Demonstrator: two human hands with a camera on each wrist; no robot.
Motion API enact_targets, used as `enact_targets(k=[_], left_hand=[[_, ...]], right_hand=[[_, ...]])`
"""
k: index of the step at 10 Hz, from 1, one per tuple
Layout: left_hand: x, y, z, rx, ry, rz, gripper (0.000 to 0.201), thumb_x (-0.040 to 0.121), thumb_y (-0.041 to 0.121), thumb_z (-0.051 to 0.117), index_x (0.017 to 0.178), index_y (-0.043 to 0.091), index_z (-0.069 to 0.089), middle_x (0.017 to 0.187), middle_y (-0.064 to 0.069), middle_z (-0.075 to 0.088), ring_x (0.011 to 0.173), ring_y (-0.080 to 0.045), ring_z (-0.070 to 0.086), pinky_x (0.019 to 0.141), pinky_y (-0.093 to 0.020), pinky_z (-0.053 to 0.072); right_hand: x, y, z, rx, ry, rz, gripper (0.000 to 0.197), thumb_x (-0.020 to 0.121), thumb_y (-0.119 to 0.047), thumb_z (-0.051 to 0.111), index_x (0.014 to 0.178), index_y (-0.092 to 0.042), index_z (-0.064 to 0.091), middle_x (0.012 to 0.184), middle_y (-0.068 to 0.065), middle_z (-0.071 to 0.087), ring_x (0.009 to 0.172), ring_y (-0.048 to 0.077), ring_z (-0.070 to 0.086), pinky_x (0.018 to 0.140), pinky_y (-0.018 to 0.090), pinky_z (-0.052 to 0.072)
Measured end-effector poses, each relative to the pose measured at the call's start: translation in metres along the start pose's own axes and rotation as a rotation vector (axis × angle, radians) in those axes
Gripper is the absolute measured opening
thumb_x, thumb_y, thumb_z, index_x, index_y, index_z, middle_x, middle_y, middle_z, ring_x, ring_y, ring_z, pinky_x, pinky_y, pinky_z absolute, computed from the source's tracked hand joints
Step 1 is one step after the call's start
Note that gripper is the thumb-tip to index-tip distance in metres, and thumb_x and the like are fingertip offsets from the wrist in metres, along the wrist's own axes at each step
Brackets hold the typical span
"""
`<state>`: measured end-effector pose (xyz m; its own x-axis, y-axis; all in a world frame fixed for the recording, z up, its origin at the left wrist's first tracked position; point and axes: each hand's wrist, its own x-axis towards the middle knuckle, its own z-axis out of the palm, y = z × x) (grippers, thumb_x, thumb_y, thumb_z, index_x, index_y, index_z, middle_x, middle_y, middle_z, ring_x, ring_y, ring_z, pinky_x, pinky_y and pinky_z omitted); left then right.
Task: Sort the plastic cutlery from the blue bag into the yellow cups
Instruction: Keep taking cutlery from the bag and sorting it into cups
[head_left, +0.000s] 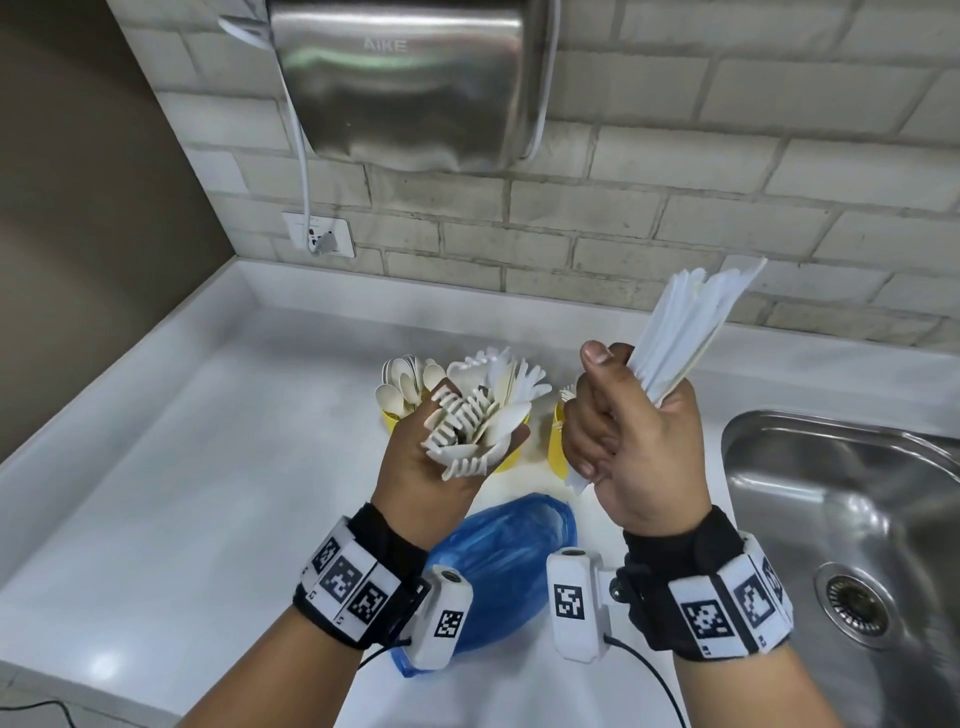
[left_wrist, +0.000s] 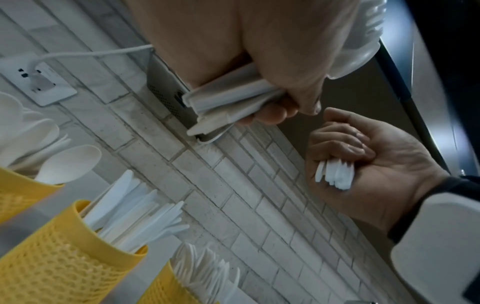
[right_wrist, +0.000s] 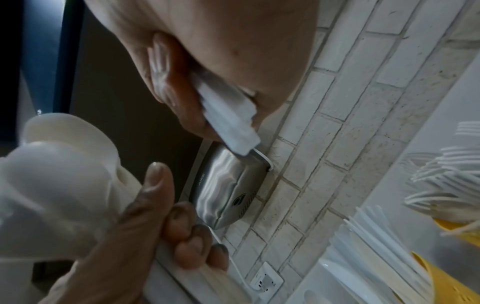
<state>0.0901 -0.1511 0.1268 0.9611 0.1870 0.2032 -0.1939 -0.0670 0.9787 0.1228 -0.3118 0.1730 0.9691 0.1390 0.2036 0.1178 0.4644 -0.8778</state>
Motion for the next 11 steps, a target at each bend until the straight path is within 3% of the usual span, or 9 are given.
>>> enact_targets(k=[1, 2, 3, 5, 6, 7, 8, 10, 11], left_hand=[[0.001, 0.006, 0.001, -0.001, -0.03, 0.024, 0.028, 0.078, 0.005, 0.082, 0.083, 0.023, 0.061, 0.064, 0.022, 0.066, 0.066, 0.014, 0.063, 0.065, -0.004, 0.046], [0.004, 0.005, 0.0, -0.01, -0.049, 0.046, 0.025, 0.075, 0.038, 0.086, 0.068, 0.025, 0.066, 0.065, 0.007, 0.067, 0.063, -0.009, 0.063, 0.065, -0.021, 0.05], [0.005, 0.001, -0.004, -0.043, -0.134, 0.013, 0.024, 0.078, 0.041, 0.079, 0.069, 0.024, 0.063, 0.065, -0.01, 0.06, 0.058, -0.023, 0.057, 0.057, -0.039, 0.049], [0.008, 0.007, -0.003, 0.0, -0.148, 0.012, 0.013, 0.084, 0.021, 0.082, 0.084, 0.022, 0.069, 0.073, 0.01, 0.068, 0.064, -0.01, 0.061, 0.062, -0.027, 0.052], [0.014, -0.001, -0.009, 0.291, -0.062, 0.166, 0.035, 0.086, 0.0, 0.075, 0.112, 0.022, 0.067, 0.096, 0.008, 0.074, 0.089, -0.016, 0.07, 0.078, -0.039, 0.058], [0.019, -0.004, -0.018, 0.769, 0.065, 0.35, 0.041, 0.077, 0.0, 0.064, 0.109, 0.025, 0.061, 0.092, 0.005, 0.07, 0.083, -0.02, 0.06, 0.069, -0.039, 0.053], [0.02, 0.002, -0.021, 0.984, 0.114, 0.434, 0.046, 0.066, 0.005, 0.055, 0.111, 0.016, 0.059, 0.091, -0.005, 0.067, 0.079, -0.028, 0.057, 0.064, -0.037, 0.048], [0.02, -0.001, -0.023, 1.131, 0.122, 0.423, 0.049, 0.065, 0.003, 0.057, 0.112, 0.018, 0.053, 0.092, -0.004, 0.066, 0.078, -0.035, 0.061, 0.065, -0.04, 0.046], [0.019, -0.002, -0.023, 1.124, 0.133, 0.417, 0.05, 0.067, 0.004, 0.057, 0.114, 0.022, 0.05, 0.092, -0.004, 0.066, 0.078, -0.035, 0.061, 0.066, -0.041, 0.047]], right_hand=[[-0.001, 0.002, 0.0, 0.006, -0.009, 0.008, 0.05, 0.088, -0.033, 0.068, 0.058, -0.014, 0.032, 0.044, 0.0, 0.023, 0.032, 0.015, 0.021, 0.043, 0.021, 0.027], [-0.002, 0.003, 0.002, 0.022, -0.027, 0.019, 0.053, 0.089, -0.033, 0.068, 0.06, -0.012, 0.028, 0.044, 0.002, 0.021, 0.032, 0.015, 0.02, 0.042, 0.021, 0.027], [-0.004, 0.003, 0.003, 0.035, -0.064, 0.01, 0.056, 0.089, -0.031, 0.067, 0.06, -0.009, 0.025, 0.041, 0.002, 0.02, 0.03, 0.014, 0.019, 0.041, 0.023, 0.025], [-0.009, -0.006, 0.012, -0.216, -0.06, -0.088, 0.041, 0.089, -0.033, 0.071, 0.059, -0.016, 0.048, 0.042, -0.006, 0.037, 0.033, 0.017, 0.031, 0.043, 0.027, 0.032], [-0.012, -0.027, 0.02, -0.462, -0.061, -0.194, 0.024, 0.087, -0.032, 0.08, 0.071, -0.02, 0.066, 0.048, -0.014, 0.055, 0.042, 0.003, 0.051, 0.047, 0.016, 0.041], [-0.012, -0.04, 0.022, -0.696, -0.111, -0.201, 0.032, 0.084, -0.02, 0.083, 0.062, -0.031, 0.063, 0.05, -0.014, 0.058, 0.045, -0.001, 0.051, 0.049, 0.01, 0.038], [-0.01, -0.036, 0.02, -0.892, -0.103, -0.174, 0.026, 0.084, -0.028, 0.083, 0.066, -0.02, 0.065, 0.058, 0.003, 0.061, 0.049, 0.012, 0.05, 0.049, 0.025, 0.042], [-0.008, -0.02, 0.022, -1.021, -0.014, -0.18, 0.03, 0.087, -0.028, 0.076, 0.067, -0.022, 0.056, 0.053, -0.007, 0.052, 0.053, 0.012, 0.047, 0.05, 0.018, 0.036], [-0.008, -0.017, 0.026, -1.01, -0.012, -0.182, 0.03, 0.09, -0.024, 0.072, 0.068, -0.022, 0.052, 0.054, -0.008, 0.048, 0.052, 0.011, 0.044, 0.051, 0.024, 0.036]])
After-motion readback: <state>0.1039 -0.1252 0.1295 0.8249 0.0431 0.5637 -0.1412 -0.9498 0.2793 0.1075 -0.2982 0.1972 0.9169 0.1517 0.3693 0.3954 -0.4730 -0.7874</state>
